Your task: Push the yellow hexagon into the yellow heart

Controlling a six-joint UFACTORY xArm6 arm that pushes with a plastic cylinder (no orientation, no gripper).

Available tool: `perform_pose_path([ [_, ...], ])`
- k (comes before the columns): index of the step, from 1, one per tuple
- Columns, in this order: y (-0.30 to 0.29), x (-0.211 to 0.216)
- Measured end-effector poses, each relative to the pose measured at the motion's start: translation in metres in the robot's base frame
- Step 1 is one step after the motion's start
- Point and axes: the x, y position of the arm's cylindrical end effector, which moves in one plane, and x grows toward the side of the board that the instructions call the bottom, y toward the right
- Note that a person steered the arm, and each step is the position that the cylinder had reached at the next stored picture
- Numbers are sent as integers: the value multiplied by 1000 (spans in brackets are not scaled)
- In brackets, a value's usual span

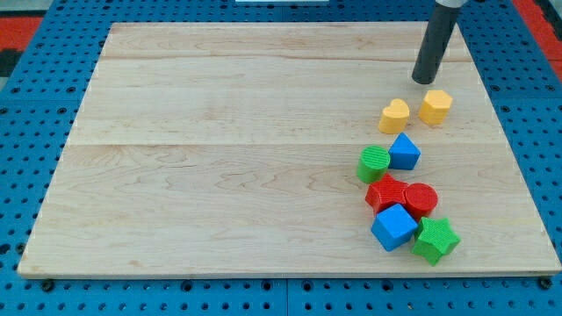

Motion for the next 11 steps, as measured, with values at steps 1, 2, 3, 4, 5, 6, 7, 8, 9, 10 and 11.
perform_pose_path([
  [1, 1, 5],
  [2, 3, 4],
  [3, 21, 13],
  [4, 31, 25],
  [5, 31, 52],
  [6, 23, 58],
  [7, 3, 58],
  [8, -17, 58],
  [9, -30, 58],
  [10, -6, 61],
  [11, 35, 105],
])
